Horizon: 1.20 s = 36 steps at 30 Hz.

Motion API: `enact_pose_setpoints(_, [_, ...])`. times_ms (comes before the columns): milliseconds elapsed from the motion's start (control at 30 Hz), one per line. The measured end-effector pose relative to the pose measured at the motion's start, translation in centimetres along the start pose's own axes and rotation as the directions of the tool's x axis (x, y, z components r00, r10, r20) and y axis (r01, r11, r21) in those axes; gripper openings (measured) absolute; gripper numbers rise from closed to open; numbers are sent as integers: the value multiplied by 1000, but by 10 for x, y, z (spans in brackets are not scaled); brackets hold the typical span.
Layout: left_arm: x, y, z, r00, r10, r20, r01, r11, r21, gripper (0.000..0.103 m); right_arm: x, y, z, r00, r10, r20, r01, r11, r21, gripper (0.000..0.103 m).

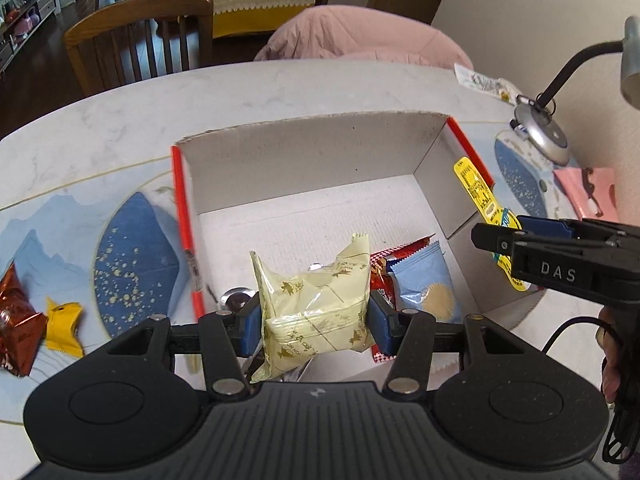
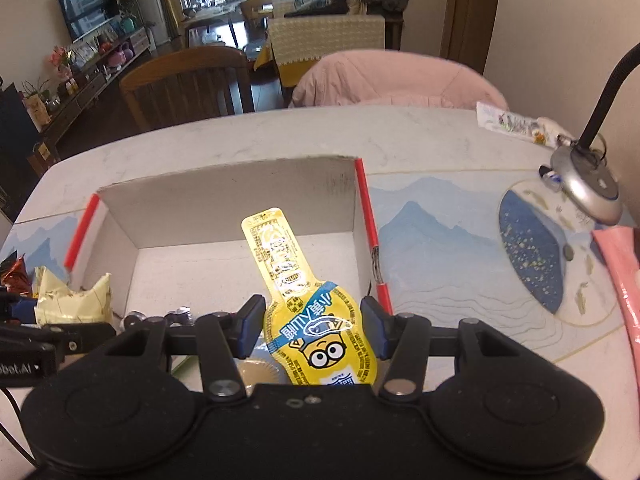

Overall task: Organize snacks
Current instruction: 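Carry the yellow pack into the box with the right gripper while the left carries the cream packet, then open both grippers to drop the yellow pack and cream packet in the box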

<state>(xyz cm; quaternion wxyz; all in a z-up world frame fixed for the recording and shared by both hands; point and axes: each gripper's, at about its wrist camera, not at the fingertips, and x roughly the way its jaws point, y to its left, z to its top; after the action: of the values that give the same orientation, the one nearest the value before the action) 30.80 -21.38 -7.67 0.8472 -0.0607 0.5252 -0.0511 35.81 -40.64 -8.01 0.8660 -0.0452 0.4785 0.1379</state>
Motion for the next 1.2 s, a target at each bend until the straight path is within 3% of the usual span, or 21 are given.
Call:
enact_pose_setpoints(500, [47, -23, 6, 995, 45, -92, -36, 995, 95, 53, 44, 4, 0, 996, 27, -83, -30, 999, -43, 51])
enact_pose_setpoints(933, [65, -21, 1, 988, 34, -152, -22, 996, 84, 53, 48, 13, -4, 996, 20, -87, -29, 994, -103, 52])
enact_pose_setpoints(1200, [56, -15, -3, 992, 4, -127, 3, 999, 54, 57, 41, 12, -5, 997, 19, -69, -26, 995, -101, 58])
